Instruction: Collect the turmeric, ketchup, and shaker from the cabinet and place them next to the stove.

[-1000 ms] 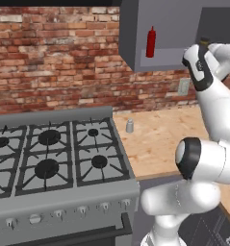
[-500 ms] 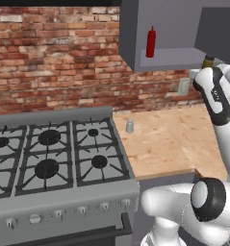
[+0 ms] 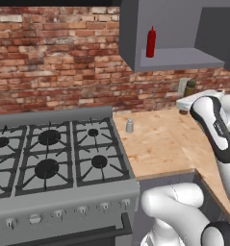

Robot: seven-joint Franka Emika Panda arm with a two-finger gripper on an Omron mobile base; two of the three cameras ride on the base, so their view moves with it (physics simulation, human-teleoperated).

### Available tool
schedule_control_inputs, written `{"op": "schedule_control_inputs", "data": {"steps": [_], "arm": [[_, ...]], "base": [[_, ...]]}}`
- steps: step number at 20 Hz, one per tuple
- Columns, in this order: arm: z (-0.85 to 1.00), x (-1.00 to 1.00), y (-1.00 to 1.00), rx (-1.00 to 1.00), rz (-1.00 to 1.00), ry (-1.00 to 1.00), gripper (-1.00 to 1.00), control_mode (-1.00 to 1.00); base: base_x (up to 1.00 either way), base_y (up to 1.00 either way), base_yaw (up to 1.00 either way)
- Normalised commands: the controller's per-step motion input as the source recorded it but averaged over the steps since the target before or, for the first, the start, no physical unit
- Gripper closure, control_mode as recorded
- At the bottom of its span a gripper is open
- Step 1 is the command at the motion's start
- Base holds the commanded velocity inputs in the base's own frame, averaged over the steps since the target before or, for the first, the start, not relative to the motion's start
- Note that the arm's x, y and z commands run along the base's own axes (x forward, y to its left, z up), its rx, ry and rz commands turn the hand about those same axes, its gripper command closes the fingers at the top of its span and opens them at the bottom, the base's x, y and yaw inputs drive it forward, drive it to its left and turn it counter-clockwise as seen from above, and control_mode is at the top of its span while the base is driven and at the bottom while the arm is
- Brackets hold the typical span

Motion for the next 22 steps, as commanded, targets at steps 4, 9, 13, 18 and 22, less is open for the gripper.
{"op": "schedule_control_inputs", "data": {"steps": [4,9,13,18,22], "arm": [[-0.82,0.14,0.88,0.00,0.27,0.09,1.00,-1.00],[-0.76,0.30,0.63,0.00,0.26,0.03,1.00,-1.00],[-0.58,0.45,0.21,0.00,0.27,0.02,1.00,-1.00],[-0.40,0.68,0.20,0.00,0.20,0.00,1.00,-1.00],[-0.35,0.65,0.00,0.00,0.16,0.00,1.00,-1.00]], "base": [[0.00,0.00,0.00],[0.00,0.00,0.00],[0.00,0.00,0.00],[0.00,0.00,0.00],[0.00,0.00,0.00]]}}
